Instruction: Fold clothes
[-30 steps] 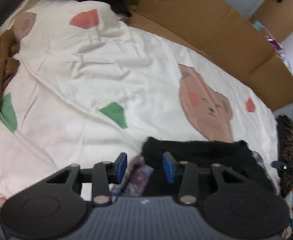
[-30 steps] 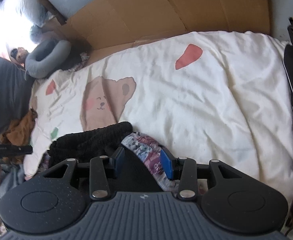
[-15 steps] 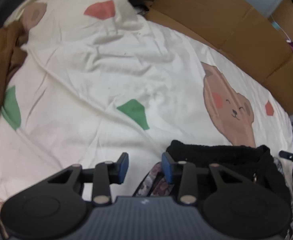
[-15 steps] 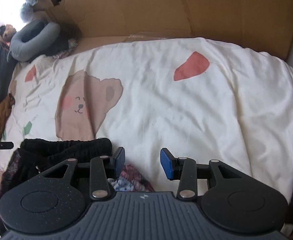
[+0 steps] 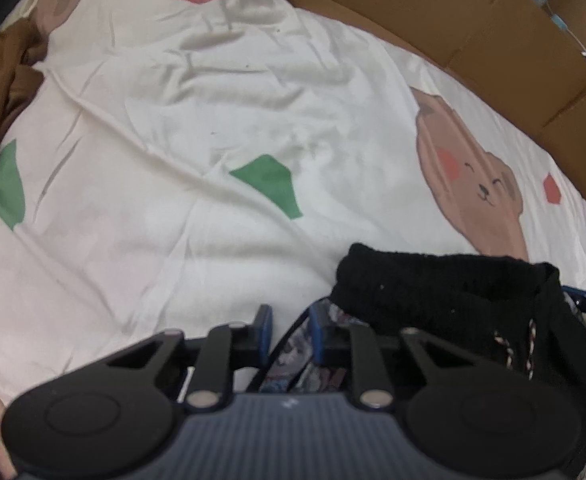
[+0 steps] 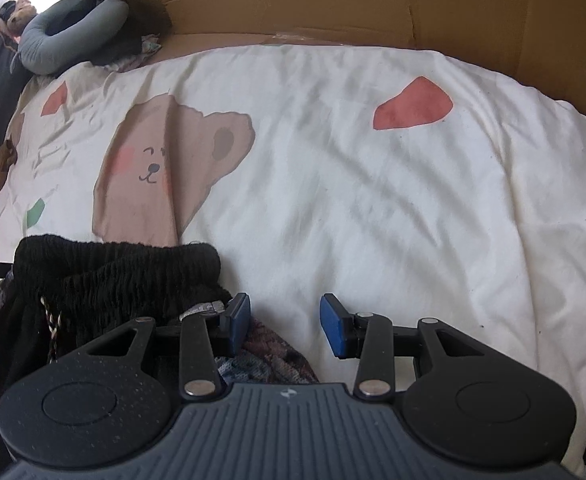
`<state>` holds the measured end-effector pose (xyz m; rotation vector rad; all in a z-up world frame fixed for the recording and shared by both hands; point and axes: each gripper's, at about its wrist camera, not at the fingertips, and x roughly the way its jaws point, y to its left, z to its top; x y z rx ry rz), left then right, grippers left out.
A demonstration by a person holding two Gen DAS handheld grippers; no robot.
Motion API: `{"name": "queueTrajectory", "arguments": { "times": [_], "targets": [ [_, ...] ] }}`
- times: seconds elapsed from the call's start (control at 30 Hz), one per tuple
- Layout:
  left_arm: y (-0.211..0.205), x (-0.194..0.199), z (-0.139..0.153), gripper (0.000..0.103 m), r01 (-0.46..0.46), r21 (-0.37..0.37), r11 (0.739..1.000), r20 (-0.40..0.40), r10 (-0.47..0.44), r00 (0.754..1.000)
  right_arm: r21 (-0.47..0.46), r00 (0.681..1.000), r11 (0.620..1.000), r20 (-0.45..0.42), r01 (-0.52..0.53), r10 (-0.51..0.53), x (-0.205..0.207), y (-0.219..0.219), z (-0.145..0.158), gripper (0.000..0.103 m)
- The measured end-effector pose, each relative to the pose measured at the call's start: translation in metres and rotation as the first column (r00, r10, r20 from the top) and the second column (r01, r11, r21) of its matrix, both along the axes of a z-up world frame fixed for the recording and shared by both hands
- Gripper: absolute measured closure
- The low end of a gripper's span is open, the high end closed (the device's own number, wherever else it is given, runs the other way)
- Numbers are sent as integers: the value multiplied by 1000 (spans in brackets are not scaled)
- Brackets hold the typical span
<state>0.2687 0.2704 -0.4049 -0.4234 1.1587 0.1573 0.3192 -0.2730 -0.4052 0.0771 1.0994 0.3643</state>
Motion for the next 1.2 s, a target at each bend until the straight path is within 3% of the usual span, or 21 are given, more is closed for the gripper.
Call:
{"name": "queueTrajectory", "arguments": {
  "times": [0.27,0.5,0.77,0.87,1.2],
  "targets": [
    [-2,-5,14,82,21,-12,1000,37,-20,999,-17,999,999,4,-52,52,-7,3,4,57],
    [-7,0,-4,82,48,9,999,-6,-48,999,-56,993,992,20,-112,114,-12,13,7,58],
    [-10,-2,0,81,73,16,997,0,-73,997,-98,964,964,68,-249,256,-26,32,19,59],
    [-10,0,-3,79,71,13,997,-6,-71,997,-104,954,953,61,-286,293,-25,39,18,67],
    [-11,1,-9,73,93,8,996,-3,-92,996,-124,856,854,48,-506,514,-32,70,14,70]
  ]
}}
